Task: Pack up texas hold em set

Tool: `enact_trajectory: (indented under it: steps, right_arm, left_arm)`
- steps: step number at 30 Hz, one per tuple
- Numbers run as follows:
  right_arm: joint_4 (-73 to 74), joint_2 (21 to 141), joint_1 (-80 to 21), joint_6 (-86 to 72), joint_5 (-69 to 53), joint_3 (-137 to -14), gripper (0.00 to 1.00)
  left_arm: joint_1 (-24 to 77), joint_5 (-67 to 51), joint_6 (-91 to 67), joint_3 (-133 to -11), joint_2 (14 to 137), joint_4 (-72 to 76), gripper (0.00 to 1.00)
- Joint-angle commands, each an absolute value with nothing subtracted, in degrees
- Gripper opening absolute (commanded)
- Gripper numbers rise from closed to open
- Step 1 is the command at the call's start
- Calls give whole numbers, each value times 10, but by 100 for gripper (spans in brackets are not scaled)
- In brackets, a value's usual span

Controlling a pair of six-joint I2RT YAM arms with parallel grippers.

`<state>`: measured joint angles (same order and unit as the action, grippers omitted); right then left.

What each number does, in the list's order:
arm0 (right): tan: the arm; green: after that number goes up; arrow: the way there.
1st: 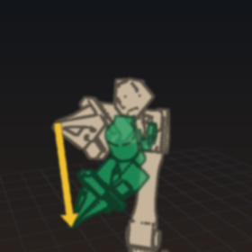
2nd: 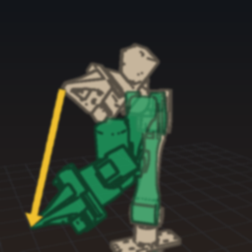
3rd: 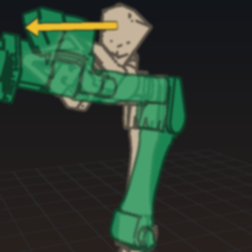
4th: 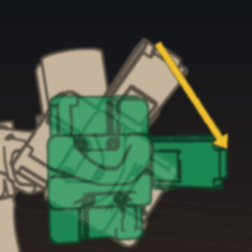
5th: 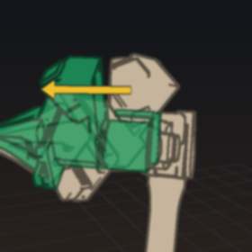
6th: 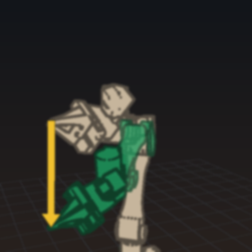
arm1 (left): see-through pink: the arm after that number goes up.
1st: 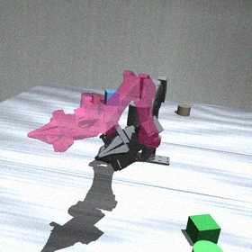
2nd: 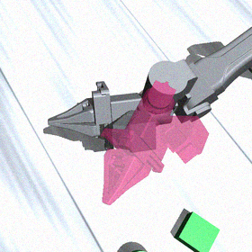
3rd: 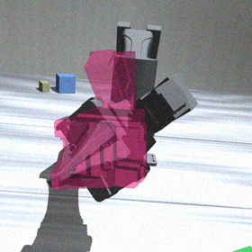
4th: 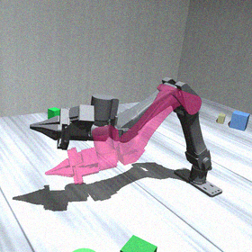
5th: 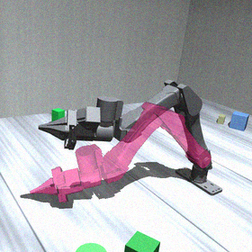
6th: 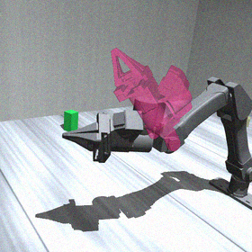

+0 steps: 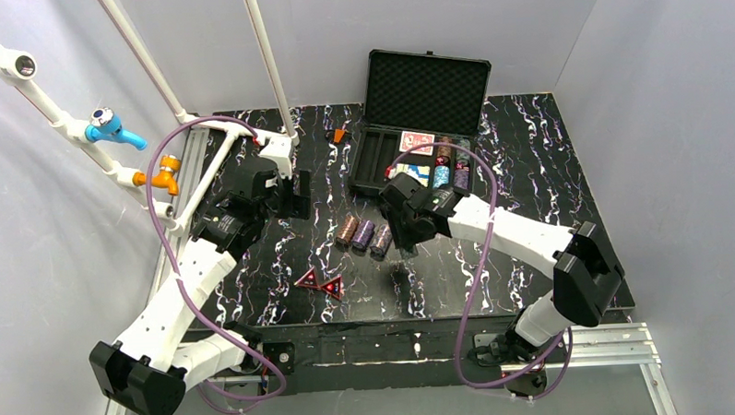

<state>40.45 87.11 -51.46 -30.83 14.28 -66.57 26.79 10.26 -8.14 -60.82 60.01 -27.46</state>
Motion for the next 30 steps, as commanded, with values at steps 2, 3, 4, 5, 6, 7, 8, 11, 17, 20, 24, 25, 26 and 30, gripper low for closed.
enact_trajectory:
  steps: [2,3,4,5,6,7,8,11,17,20,24,25,26,30]
  right_arm:
    - [383,840,-517,-272,208,-758,1]
    - [377,841,-516,-269,218,-768,1]
    - [372,845,-516,-267,229,-778,1]
    - [371,853,-515,-264,238,-791,1]
    - [372,861,-513,-261,248,-805,1]
    - [376,873,-511,-258,256,-822,1]
    - [381,885,-508,-254,263,-840,1]
    - [404,928,-495,-246,277,-914,1]
    - [411,1000,-446,-237,242,-1021,1]
    - [404,1061,-393,-244,182,-1084,1]
    - [385,1139,-353,-274,140,-1129,1]
    - [378,1150,-350,-281,129,-1131,1]
    - [373,1155,-347,-282,122,-1131,1]
    - [366,1184,-341,-290,112,-1150,1]
  left_arm:
    - [272,92,-90,-608,595,-279,75]
    - [274,88,-91,-608,598,-279,75]
    - [276,86,-92,-608,598,-279,74]
    - [278,87,-92,-608,599,-279,74]
    - [280,90,-91,-608,599,-279,74]
    - [281,92,-90,-609,599,-280,74]
    - [282,94,-90,-609,598,-281,74]
    - [285,98,-90,-609,594,-281,73]
    - [288,105,-88,-608,589,-282,73]
    - [293,108,-87,-608,589,-282,73]
    - [300,107,-89,-607,582,-282,73]
    - [302,107,-89,-608,583,-282,73]
    - [303,107,-89,-607,584,-282,73]
    - [313,114,-86,-606,585,-282,73]
